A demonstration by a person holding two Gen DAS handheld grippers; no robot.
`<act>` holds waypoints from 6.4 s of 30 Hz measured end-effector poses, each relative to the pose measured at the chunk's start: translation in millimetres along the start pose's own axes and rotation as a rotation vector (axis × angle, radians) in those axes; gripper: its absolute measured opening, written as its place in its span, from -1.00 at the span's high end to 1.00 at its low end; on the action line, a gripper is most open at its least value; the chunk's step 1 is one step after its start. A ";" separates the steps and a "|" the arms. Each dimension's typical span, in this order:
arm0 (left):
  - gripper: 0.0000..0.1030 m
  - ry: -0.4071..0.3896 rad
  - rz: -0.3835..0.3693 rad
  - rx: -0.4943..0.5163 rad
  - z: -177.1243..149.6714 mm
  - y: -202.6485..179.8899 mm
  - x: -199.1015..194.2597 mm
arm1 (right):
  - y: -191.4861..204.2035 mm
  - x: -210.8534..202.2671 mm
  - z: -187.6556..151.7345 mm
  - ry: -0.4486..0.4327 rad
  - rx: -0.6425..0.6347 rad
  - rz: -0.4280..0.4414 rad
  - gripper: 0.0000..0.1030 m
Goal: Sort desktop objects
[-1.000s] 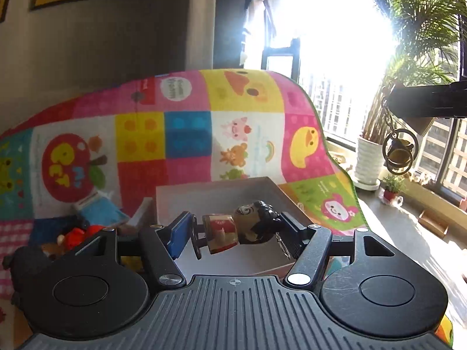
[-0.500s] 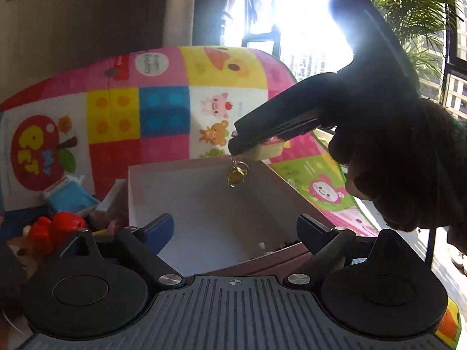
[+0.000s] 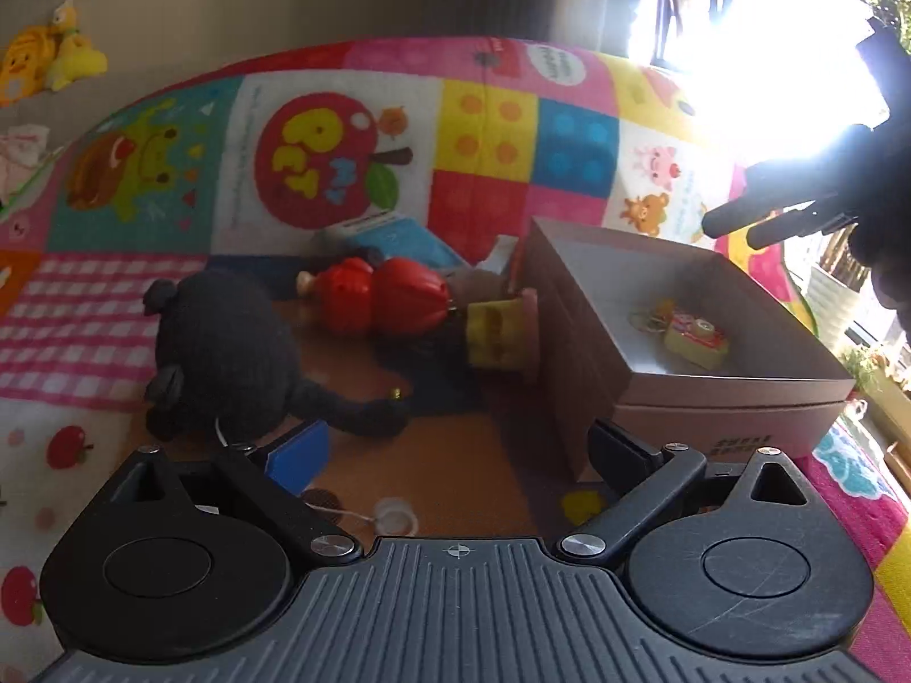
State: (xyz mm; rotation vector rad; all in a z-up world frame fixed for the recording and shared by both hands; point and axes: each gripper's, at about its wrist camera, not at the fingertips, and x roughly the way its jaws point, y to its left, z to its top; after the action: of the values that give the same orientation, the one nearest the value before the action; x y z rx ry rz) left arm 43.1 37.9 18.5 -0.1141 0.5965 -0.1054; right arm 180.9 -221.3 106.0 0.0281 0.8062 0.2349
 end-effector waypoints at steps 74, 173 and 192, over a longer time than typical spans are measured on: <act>-1.00 0.030 -0.013 -0.142 -31.9 39.5 -15.8 | 186.4 65.6 -62.9 0.060 -0.816 0.013 -0.19; -0.91 0.041 -0.016 -0.271 -10.1 65.4 -61.7 | 20.3 -39.4 -205.3 -0.046 -0.055 0.018 -1.00; -1.00 -0.105 -0.071 -0.114 -2.0 50.3 -131.0 | 28.5 -37.5 -206.0 -0.019 -0.106 -0.030 -1.00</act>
State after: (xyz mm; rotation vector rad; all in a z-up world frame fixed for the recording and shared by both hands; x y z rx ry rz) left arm -62.5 104.7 82.5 -0.2502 0.4939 -0.1336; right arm 2.4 -215.0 -7.0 -0.0812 0.7741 0.2485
